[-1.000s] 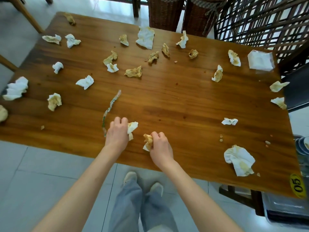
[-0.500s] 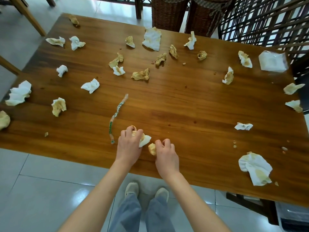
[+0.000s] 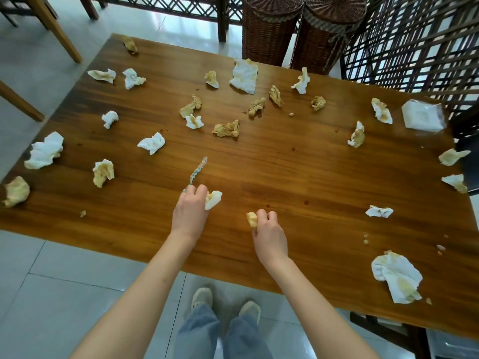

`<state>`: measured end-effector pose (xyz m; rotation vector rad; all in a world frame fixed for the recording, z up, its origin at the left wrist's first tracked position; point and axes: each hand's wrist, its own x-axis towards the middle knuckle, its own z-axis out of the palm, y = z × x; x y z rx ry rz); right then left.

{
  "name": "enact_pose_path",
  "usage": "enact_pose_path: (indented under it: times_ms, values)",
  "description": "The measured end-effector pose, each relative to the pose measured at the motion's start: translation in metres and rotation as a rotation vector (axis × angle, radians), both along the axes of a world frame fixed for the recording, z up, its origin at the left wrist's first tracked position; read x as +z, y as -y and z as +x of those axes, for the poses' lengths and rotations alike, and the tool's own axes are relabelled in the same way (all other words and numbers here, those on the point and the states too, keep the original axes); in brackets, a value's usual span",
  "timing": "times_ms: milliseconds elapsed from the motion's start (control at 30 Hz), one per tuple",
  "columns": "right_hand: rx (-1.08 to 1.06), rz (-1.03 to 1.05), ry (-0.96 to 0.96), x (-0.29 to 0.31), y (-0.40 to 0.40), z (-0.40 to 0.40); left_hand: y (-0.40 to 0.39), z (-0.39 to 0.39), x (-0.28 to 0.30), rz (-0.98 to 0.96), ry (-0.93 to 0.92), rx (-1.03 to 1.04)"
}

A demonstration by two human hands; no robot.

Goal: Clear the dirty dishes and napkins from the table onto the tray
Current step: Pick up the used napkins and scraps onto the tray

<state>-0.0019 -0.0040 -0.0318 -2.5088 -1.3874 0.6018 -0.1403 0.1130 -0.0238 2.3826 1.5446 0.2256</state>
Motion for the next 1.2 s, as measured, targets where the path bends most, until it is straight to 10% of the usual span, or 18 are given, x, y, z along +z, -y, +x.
enact_pose_path:
  times_ms: [767, 1200]
  values:
    - [-0.137, -0.021, -0.019, 0.006, -0.101, -0.023, -0.095, -0.017, -0.008, -0.166, -0.238, -0.051]
    - [-0.06, 0.093, -0.011, 0.01, -0.209, 0.017, -0.2, -0.022, 0.007, 0.082, -0.189, 0.087]
